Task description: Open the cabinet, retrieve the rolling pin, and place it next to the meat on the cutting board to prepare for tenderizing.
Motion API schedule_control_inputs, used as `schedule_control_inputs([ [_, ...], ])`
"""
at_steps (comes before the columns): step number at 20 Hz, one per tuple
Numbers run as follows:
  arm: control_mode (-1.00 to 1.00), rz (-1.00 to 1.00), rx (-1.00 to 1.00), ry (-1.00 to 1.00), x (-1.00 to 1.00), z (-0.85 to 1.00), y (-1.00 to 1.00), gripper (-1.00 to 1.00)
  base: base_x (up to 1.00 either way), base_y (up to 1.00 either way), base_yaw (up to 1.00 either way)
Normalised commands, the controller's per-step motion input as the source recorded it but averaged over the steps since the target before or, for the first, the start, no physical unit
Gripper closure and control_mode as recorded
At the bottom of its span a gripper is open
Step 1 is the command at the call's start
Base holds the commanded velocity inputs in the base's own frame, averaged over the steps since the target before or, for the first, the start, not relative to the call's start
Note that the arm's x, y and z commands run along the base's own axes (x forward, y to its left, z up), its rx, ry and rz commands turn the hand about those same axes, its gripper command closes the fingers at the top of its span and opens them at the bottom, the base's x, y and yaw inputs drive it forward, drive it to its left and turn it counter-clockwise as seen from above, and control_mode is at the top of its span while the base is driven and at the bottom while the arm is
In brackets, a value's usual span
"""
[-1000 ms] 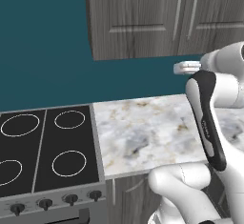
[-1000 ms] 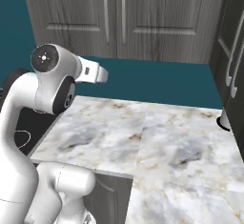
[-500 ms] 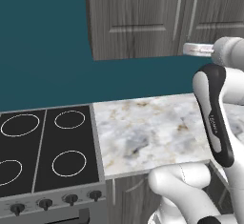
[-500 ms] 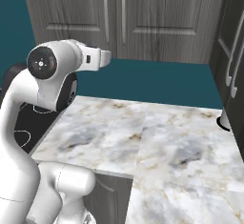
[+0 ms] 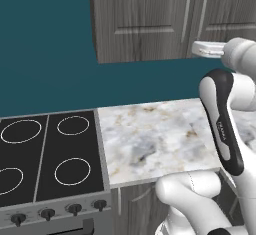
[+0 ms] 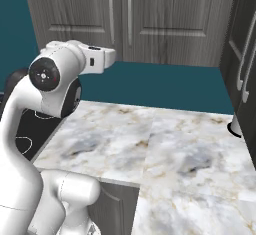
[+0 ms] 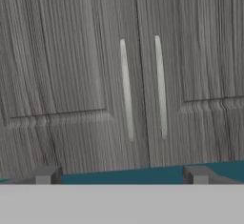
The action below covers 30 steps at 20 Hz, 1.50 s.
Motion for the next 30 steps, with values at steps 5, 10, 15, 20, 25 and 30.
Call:
schedule_control_inputs([
  [5, -1.00, 0.00, 0.00, 0.00, 0.00, 0.00, 0.00, -1.00, 0.00, 0.00, 0.00],
  [10, -1.00, 0.00, 0.00, 0.00, 0.00, 0.00, 0.00, -1.00, 0.00, 0.00, 0.00],
  [15, -1.00, 0.00, 0.00, 0.00, 0.01, 0.00, 0.00, -1.00, 0.00, 0.00, 0.00],
  [20, -1.00, 0.00, 0.00, 0.00, 0.12, 0.00, 0.00, -1.00, 0.00, 0.00, 0.00],
  [25, -1.00, 0.00, 0.00, 0.00, 0.24, 0.00, 0.00, -1.00, 0.00, 0.00, 0.00],
  [30, -1.00, 0.00, 0.00, 0.00, 0.40, 0.00, 0.00, -1.00, 0.00, 0.00, 0.00],
])
